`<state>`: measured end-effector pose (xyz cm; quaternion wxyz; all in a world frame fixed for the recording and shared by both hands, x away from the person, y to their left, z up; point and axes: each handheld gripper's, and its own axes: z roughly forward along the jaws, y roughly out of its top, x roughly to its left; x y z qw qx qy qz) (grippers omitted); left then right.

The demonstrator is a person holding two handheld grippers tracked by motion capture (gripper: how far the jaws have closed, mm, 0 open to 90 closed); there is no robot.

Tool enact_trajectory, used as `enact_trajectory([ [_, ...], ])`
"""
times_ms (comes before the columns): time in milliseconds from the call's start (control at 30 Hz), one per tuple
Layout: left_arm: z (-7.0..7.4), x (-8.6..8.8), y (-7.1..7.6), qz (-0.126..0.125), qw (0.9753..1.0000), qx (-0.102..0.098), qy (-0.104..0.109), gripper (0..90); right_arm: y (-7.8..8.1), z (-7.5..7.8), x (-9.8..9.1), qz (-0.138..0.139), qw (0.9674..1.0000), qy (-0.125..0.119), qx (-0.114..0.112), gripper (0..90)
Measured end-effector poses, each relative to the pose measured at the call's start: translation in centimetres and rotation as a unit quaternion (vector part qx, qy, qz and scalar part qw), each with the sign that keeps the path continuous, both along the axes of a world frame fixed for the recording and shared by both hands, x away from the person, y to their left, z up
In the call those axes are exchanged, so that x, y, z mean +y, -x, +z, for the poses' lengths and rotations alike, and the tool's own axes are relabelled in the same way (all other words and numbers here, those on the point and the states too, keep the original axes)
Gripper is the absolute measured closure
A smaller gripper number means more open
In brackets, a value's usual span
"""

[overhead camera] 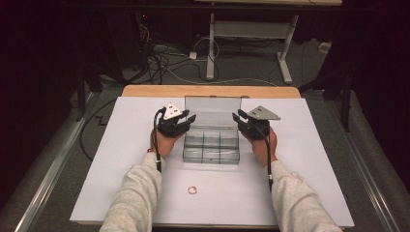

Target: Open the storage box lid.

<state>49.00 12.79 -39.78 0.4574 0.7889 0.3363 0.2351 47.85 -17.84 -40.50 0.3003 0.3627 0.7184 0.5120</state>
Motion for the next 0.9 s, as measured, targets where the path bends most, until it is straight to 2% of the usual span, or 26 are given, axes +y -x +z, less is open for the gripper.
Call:
enact_trajectory([
  [400,-1.0,0.0,0.0,0.003,0.9996,0.026,-0.007,60.1,-0.3,-0.9,0.0,0.005,0.9996,-0.003,0.027,70.0],
  [533,-1.3,0.1,-0.1,0.007,0.9995,0.032,-0.005,60.0,-0.5,-1.5,-0.1,0.005,0.9991,-0.007,0.04,69.9],
  [900,-1.6,0.4,0.0,0.012,0.9991,0.041,0.006,61.1,-0.6,-2.2,-0.3,0.007,0.9983,-0.011,0.057,69.5],
])
